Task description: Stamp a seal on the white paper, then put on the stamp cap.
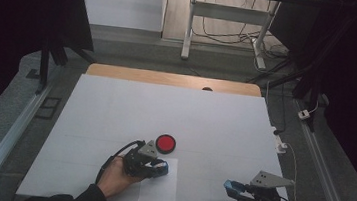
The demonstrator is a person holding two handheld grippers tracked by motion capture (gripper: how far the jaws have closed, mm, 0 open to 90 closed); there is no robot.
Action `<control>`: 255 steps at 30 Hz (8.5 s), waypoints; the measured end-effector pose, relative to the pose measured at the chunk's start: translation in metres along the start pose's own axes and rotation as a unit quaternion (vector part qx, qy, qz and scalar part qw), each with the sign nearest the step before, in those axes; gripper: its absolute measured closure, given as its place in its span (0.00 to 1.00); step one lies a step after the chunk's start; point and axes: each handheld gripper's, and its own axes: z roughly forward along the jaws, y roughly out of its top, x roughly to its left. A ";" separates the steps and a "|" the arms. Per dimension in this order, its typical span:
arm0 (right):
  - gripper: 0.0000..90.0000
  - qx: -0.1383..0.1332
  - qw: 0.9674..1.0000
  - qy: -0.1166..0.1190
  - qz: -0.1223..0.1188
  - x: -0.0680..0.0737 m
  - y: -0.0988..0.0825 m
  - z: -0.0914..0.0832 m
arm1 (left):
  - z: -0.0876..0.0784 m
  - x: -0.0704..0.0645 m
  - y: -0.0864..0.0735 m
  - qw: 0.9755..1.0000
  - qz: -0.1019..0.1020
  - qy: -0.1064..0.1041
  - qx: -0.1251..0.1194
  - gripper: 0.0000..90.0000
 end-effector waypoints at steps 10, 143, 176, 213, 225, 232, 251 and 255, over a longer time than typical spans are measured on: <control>0.76 0.001 1.000 -0.001 -0.001 0.001 0.000 0.000 | 0.001 -0.005 -0.003 1.000 0.006 0.011 -0.003 0.79; 0.76 0.008 1.000 0.015 0.012 -0.003 0.000 0.001 | -0.090 -0.002 0.026 0.983 0.023 -0.098 -0.151 0.78; 0.76 -0.049 0.989 0.125 -0.058 0.026 0.038 0.027 | -0.090 -0.002 0.028 0.982 0.051 -0.111 -0.142 0.78; 0.76 -0.061 0.958 0.248 -0.130 0.051 0.075 0.098 | -0.083 -0.009 0.031 0.971 0.134 -0.138 -0.140 0.78; 0.76 -0.066 0.949 0.271 -0.147 0.059 0.085 0.113 | -0.082 -0.012 0.032 0.966 0.157 -0.149 -0.140 0.78; 0.76 -0.064 0.944 0.282 -0.157 0.062 0.088 0.115 | -0.080 -0.013 0.031 0.964 0.162 -0.158 -0.140 0.78; 0.77 -0.088 0.936 0.296 -0.170 0.064 0.091 0.110 | -0.076 -0.007 0.028 0.956 0.130 -0.203 -0.167 0.78; 0.77 -0.094 0.934 0.298 -0.174 0.064 0.091 0.110 | -0.075 -0.005 0.027 0.954 0.122 -0.211 -0.172 0.78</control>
